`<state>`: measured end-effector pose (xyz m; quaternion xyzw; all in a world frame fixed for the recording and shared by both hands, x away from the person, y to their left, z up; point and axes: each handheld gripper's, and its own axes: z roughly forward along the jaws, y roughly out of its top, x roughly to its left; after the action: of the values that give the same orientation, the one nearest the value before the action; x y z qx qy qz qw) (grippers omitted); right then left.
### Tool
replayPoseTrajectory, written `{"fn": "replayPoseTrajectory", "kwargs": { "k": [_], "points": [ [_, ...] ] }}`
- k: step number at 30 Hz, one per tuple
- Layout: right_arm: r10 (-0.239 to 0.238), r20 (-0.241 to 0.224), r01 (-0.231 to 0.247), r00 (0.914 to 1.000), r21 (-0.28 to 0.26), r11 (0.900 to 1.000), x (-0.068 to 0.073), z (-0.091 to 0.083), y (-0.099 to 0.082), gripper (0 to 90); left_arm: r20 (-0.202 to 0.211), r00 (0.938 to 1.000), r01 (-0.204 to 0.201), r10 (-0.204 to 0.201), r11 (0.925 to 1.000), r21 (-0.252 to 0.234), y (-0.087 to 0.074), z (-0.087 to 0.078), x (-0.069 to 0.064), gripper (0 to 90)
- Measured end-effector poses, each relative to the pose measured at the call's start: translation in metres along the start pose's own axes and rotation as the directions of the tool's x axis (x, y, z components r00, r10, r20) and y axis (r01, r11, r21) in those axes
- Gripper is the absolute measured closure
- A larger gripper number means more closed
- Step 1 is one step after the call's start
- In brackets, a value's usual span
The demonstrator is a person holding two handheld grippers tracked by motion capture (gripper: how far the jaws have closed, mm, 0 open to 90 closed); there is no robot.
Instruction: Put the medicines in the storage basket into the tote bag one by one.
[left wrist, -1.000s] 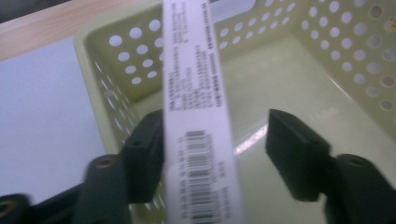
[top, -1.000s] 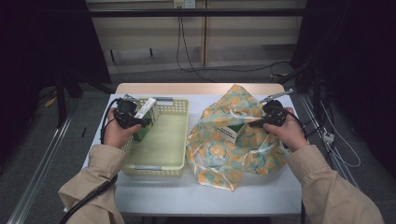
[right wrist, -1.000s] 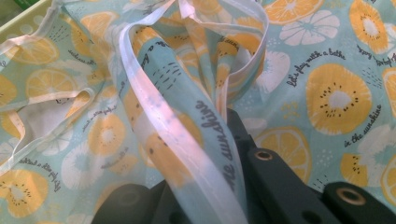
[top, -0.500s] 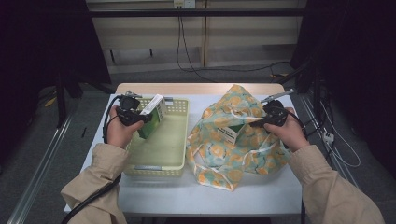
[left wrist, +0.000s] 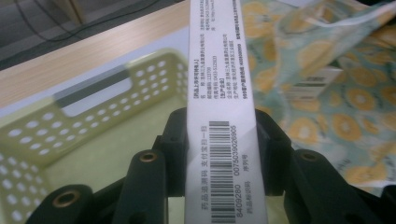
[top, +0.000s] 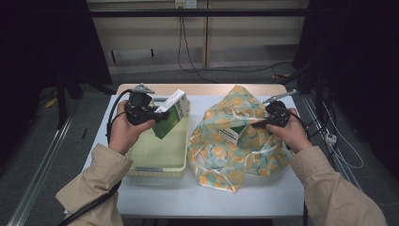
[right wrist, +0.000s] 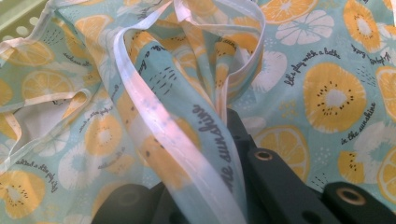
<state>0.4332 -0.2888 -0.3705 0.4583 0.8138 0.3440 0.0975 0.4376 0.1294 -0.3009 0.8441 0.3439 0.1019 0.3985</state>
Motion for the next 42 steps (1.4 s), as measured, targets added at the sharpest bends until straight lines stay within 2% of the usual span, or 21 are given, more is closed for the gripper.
{"fn": "replayPoseTrajectory", "kwargs": {
  "k": [3,7,12,14,16,19,21,24,25,28,29,33,36,42],
  "points": [
    [-0.004,-0.001,0.004,1.0000,0.000,1.0000,0.001,0.000,0.000,89.3,0.040,0.9985,-0.037,0.037,0.9993,-0.006,0.005,0.000,-0.016,62.8],
    [-0.005,-0.002,0.005,1.0000,0.000,1.0000,0.001,0.000,0.000,89.3,0.088,0.9919,-0.091,0.092,0.9958,-0.009,0.012,0.003,-0.038,62.8],
    [-0.004,0.000,0.004,1.0000,-0.002,1.0000,0.000,0.000,0.000,89.3,0.180,0.9745,-0.133,0.134,0.9910,-0.015,0.016,0.013,-0.063,62.7],
    [-0.003,-0.001,0.003,1.0000,-0.003,1.0000,0.000,0.000,0.001,89.3,0.201,0.9682,-0.150,0.149,0.9887,-0.009,0.016,0.019,-0.073,62.7],
    [-0.002,-0.002,0.002,1.0000,-0.005,1.0000,0.001,0.000,0.001,89.3,0.215,0.9632,-0.165,0.161,0.9863,-0.002,0.016,0.026,-0.081,62.7],
    [-0.005,0.000,0.005,1.0000,-0.003,1.0000,0.001,-0.001,0.002,89.3,0.237,0.9524,-0.200,0.192,0.9796,0.013,0.015,0.037,-0.091,62.7],
    [-0.005,-0.001,0.005,1.0000,-0.008,1.0000,0.000,-0.002,0.002,89.3,0.242,0.9497,-0.209,0.198,0.9776,0.022,0.013,0.045,-0.098,62.7],
    [-0.006,0.004,0.006,1.0000,-0.015,0.9999,0.000,-0.005,0.004,89.3,0.263,0.9417,-0.228,0.210,0.9730,0.038,0.010,0.057,-0.108,62.7],
    [-0.006,0.006,0.006,1.0000,-0.017,0.9998,0.000,-0.006,0.004,89.3,0.267,0.9382,-0.242,0.220,0.9692,0.048,0.009,0.060,-0.110,62.7],
    [-0.005,0.006,0.005,1.0000,-0.015,0.9999,-0.001,-0.007,0.004,89.3,0.267,0.9365,-0.251,0.228,0.9661,0.059,0.006,0.071,-0.116,62.7],
    [-0.005,0.006,0.005,1.0000,-0.016,0.9999,-0.001,-0.007,0.004,89.3,0.275,0.9361,-0.241,0.219,0.9691,0.050,0.005,0.075,-0.118,62.7],
    [-0.009,0.007,0.009,0.9999,-0.018,0.9998,-0.001,-0.008,0.004,89.3,0.291,0.9308,-0.253,0.222,0.9646,0.075,0.001,0.088,-0.123,62.7],
    [-0.009,0.009,0.009,0.9999,-0.021,0.9997,-0.001,-0.009,0.005,89.3,0.296,0.9303,-0.249,0.216,0.9655,0.077,-0.001,0.097,-0.127,62.7],
    [-0.007,0.005,0.007,1.0000,-0.026,0.9996,-0.001,-0.009,0.006,89.3,0.285,0.9306,-0.265,0.229,0.9598,0.093,-0.003,0.113,-0.137,62.7]
  ]
}}
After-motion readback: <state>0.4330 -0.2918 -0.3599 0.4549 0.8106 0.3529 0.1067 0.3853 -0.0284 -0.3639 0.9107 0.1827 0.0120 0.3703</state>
